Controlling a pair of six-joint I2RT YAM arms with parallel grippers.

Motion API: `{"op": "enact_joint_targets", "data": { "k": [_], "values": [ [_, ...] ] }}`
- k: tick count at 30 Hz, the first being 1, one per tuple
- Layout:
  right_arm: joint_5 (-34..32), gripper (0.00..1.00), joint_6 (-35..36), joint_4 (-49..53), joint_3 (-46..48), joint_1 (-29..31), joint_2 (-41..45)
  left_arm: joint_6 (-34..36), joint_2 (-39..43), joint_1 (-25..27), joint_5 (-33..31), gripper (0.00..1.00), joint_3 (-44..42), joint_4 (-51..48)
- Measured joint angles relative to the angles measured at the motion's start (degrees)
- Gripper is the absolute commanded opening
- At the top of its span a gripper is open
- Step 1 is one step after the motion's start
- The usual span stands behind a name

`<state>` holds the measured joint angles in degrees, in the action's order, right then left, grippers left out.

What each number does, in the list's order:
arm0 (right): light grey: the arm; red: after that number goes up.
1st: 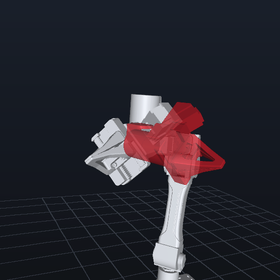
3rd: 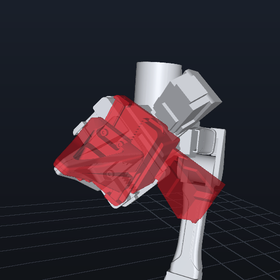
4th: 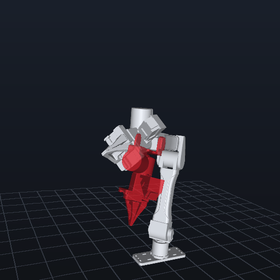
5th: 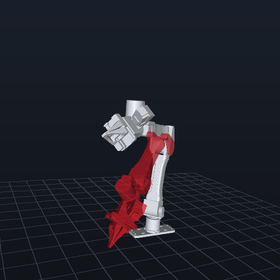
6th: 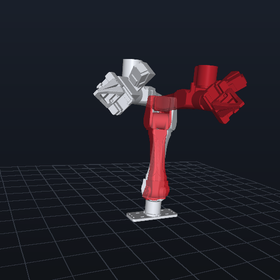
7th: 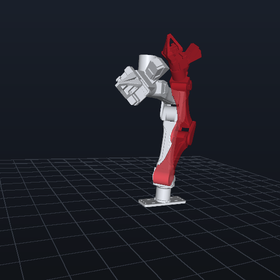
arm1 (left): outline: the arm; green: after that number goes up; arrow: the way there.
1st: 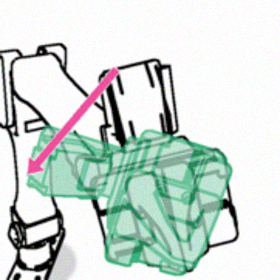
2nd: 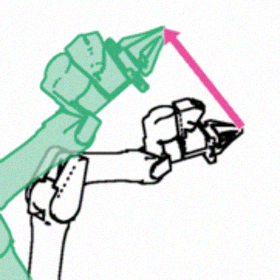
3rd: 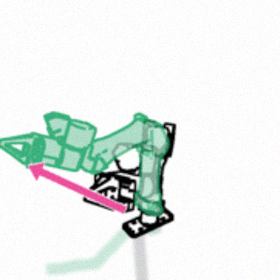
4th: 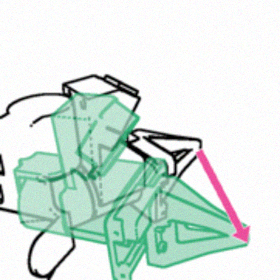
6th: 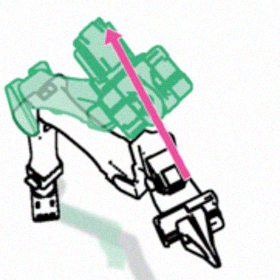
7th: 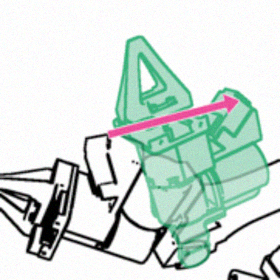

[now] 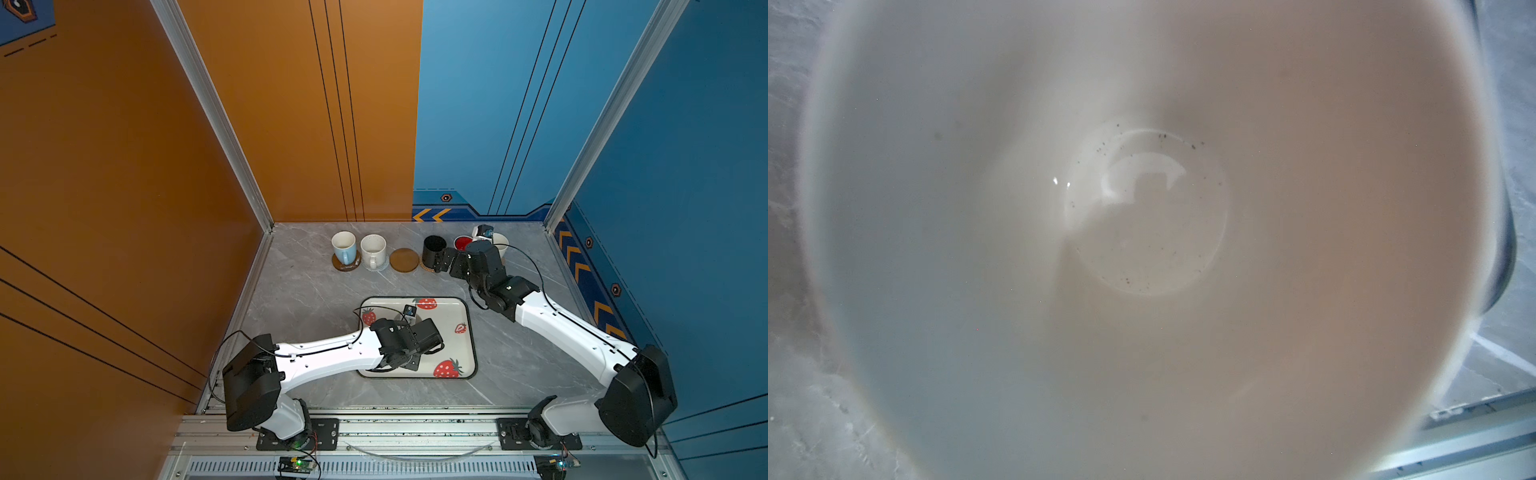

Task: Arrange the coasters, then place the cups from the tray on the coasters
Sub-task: 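Lift the lavender mug with the left gripper and carry it toward the wooden coaster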

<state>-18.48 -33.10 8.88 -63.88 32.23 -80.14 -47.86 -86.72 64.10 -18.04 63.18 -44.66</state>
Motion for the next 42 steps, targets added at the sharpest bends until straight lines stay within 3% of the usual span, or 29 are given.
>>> {"op": "enact_joint_targets", "data": {
  "k": [18, 42],
  "values": [
    [2.01, 1.00, 0.00, 0.02, 1.11, -1.27, 0.33, 7.58, 0.48, -9.86, 0.07, 0.00, 5.44, -1.03],
    [2.49, 1.00, -0.02, 0.04, 5.05, -4.31, 6.19, 18.80, -10.49, -22.43, 3.72, 0.00, 22.95, -1.01]
  ]
}}
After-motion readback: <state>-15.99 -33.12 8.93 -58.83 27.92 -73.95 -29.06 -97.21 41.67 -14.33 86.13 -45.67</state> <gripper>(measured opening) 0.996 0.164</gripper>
